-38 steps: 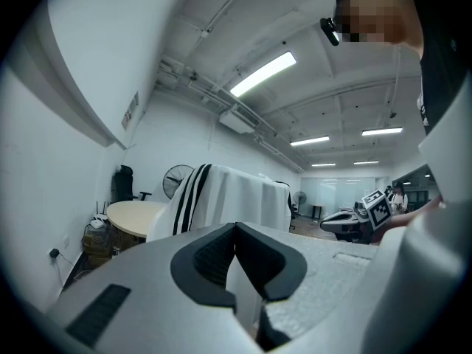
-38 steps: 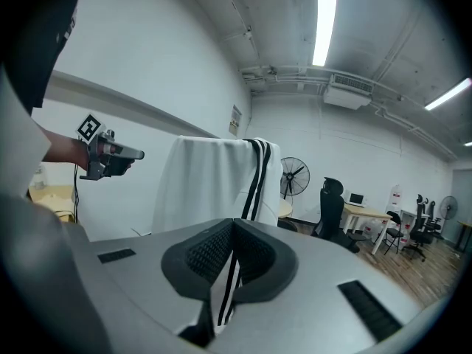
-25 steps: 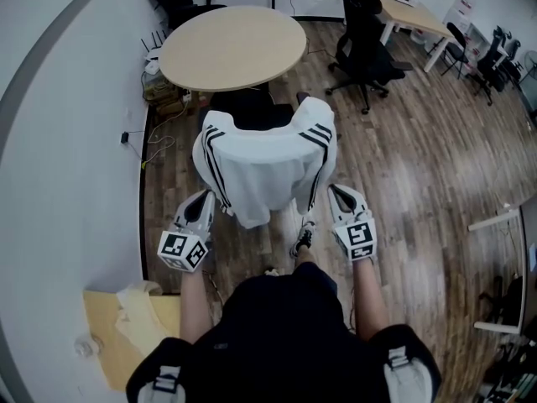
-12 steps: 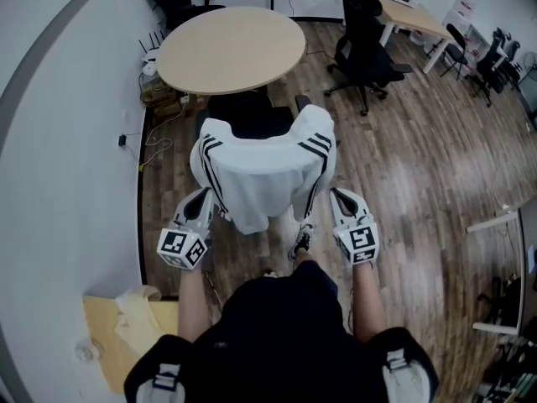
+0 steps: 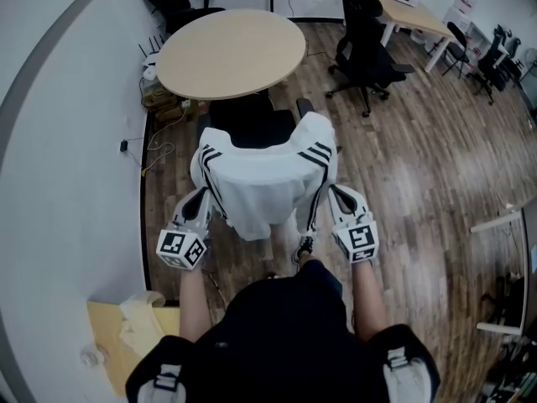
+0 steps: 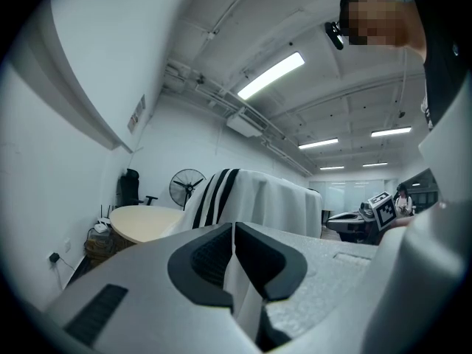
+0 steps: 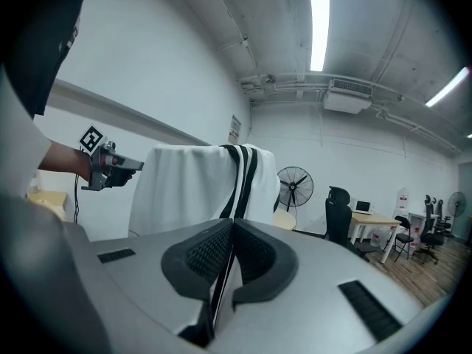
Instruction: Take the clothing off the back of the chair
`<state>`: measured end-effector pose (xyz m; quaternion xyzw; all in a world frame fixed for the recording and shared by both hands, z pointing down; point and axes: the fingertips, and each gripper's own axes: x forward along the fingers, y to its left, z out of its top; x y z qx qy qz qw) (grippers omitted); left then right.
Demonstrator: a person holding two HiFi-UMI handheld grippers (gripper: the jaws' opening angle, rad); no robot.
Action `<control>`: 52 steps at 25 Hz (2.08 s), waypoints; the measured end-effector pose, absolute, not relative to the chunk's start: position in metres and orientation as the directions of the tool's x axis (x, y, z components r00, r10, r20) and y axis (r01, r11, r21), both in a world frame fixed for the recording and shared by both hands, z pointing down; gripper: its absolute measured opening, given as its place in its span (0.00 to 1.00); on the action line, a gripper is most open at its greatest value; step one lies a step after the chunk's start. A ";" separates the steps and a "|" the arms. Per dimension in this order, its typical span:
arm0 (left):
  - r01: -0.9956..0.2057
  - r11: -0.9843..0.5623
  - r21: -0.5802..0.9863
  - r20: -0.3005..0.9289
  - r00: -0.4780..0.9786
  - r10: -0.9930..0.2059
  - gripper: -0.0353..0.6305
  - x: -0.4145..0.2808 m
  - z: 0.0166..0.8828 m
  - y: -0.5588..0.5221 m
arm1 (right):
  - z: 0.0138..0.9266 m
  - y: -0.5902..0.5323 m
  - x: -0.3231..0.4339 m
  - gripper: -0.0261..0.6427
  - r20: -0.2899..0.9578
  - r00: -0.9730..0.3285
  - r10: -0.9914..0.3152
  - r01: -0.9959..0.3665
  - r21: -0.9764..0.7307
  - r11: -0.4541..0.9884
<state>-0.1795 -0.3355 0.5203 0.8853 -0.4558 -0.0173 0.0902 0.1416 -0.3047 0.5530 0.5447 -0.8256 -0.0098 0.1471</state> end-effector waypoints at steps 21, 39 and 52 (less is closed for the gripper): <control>-0.826 -0.548 0.130 0.060 0.558 -0.827 0.22 -0.183 0.513 -0.380 | 0.517 -0.350 0.133 0.31 0.093 -0.414 -0.906 -0.896 0.134 0.423; -0.833 -0.539 0.126 0.059 0.549 -0.834 0.26 -0.175 0.512 -0.399 | 0.519 -0.373 0.130 0.12 0.091 -0.473 -0.877 -0.871 0.103 0.480; -0.835 -0.533 0.138 0.012 0.540 -0.842 0.07 -0.176 0.505 -0.393 | 0.520 -0.372 0.131 0.06 0.111 -0.475 -0.873 -0.867 0.111 0.486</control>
